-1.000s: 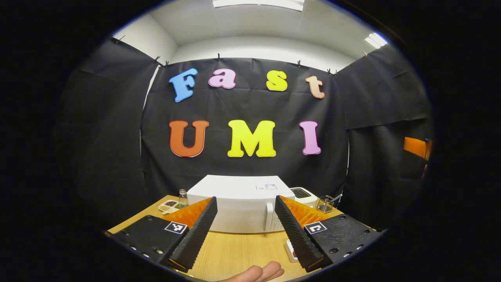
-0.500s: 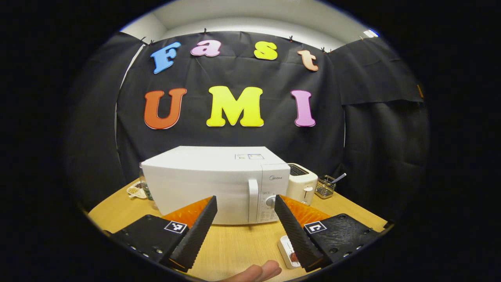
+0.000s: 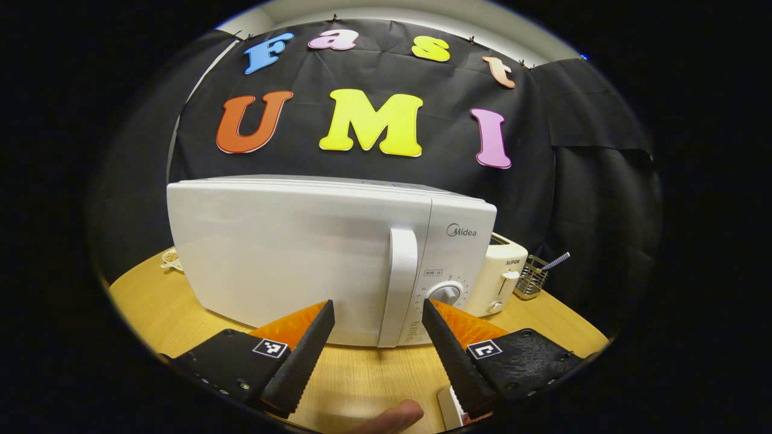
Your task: Open the microwave oven with the left hand, put the food in, and close the microwave oven.
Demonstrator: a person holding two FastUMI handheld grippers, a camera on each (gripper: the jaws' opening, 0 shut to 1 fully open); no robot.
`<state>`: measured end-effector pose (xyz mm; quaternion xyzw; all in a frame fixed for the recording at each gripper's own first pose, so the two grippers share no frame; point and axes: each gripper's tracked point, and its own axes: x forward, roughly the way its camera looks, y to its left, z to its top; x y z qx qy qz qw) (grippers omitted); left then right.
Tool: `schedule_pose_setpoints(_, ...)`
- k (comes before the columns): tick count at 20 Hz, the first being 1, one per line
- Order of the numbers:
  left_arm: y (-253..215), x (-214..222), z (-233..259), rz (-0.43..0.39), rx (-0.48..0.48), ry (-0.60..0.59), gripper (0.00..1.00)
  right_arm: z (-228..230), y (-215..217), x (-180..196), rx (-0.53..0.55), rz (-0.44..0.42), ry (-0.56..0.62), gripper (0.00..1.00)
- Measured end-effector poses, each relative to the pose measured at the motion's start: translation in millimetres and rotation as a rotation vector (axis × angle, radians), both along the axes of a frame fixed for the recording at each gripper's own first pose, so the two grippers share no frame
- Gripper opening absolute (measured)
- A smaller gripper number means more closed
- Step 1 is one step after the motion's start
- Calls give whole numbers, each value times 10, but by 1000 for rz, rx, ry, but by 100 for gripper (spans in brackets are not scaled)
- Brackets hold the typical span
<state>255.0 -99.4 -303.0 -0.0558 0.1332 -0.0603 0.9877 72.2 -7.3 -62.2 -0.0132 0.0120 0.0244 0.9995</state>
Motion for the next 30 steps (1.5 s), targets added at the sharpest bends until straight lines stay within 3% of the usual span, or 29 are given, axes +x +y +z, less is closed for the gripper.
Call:
schedule_pose_setpoints(1, 4, 34, 22, 2, -3, -16, 93, -23, -19, 29, 0, 0, 3, 90)
schedule_pose_setpoints(2, 2, 77, 52, 3, -5, -38, 92, -41, -44, 58, -3, -2, 5, 100)
schedule_pose_setpoints(3, -17, 117, 58, 1, -4, -49, 92, -64, -51, 83, -4, -3, 5, 90)
schedule_pose_setpoints(4, -48, 148, 49, -5, 3, -51, 92, -85, -57, 101, -4, -4, 6, 100)
schedule_pose_setpoints(5, -80, 178, 33, -15, 15, -55, 92, -113, -78, 114, 0, -8, 7, 90)
schedule_pose_setpoints(9, -125, 283, -67, -27, 65, -60, 88, -175, -128, 147, 26, -3, 0, 90)
schedule_pose_setpoints(10, -122, 297, -82, -24, 63, -60, 60, -176, -157, 159, 25, -8, -2, 90)
schedule_pose_setpoints(11, -164, 323, -115, -32, 43, -55, 46, -183, -201, 164, 17, -21, -1, 90)
schedule_pose_setpoints(12, -178, 273, -72, -32, 21, -56, 37, -181, -242, 174, 11, -32, -2, 100)
schedule_pose_setpoints(13, -169, 304, -77, -28, 14, -52, 42, -173, -254, 173, 11, -37, -6, 100)
schedule_pose_setpoints(14, -171, 312, -87, -22, 11, -47, 30, -169, -253, 161, 10, -34, -7, 100)
schedule_pose_setpoints(15, -169, 309, -90, -13, 10, -46, 30, -183, -257, 152, 8, -35, -5, 90)
schedule_pose_setpoints(16, -167, 307, -84, -11, 24, -49, 22, -186, -272, 142, 9, -36, -4, 90)
schedule_pose_setpoints(22, -158, 268, -99, -12, 20, -34, 22, -115, -316, 23, -2, -45, -25, 90)
schedule_pose_setpoints(23, -170, 267, -97, -12, 31, -35, 14, -115, -322, 10, -8, -47, -29, 90)
schedule_pose_setpoints(24, -172, 262, -94, -9, 35, -39, 14, -115, -344, -2, -13, -56, -29, 90)
schedule_pose_setpoints(25, -167, 267, -96, -9, 37, -38, 14, -108, -367, -17, -17, -59, -30, 100)
schedule_pose_setpoints(26, -167, 267, -100, -10, 31, -42, 14, -95, -365, -29, -17, -57, -35, 100)
schedule_pose_setpoints(27, -171, 265, -90, -14, 28, -42, 15, -86, -364, -43, -16, -57, -39, 90)
schedule_pose_setpoints(28, -173, 260, -88, -13, 21, -42, 15, -73, -376, -54, -17, -58, -42, 90)
schedule_pose_setpoints(29, -165, 253, -93, -11, 18, -41, 15, -78, -390, -52, -18, -60, -44, 100)
schedule_pose_setpoints(30, -163, 218, -84, -5, 16, -36, 15, -80, -400, -52, -19, -62, -45, 100)
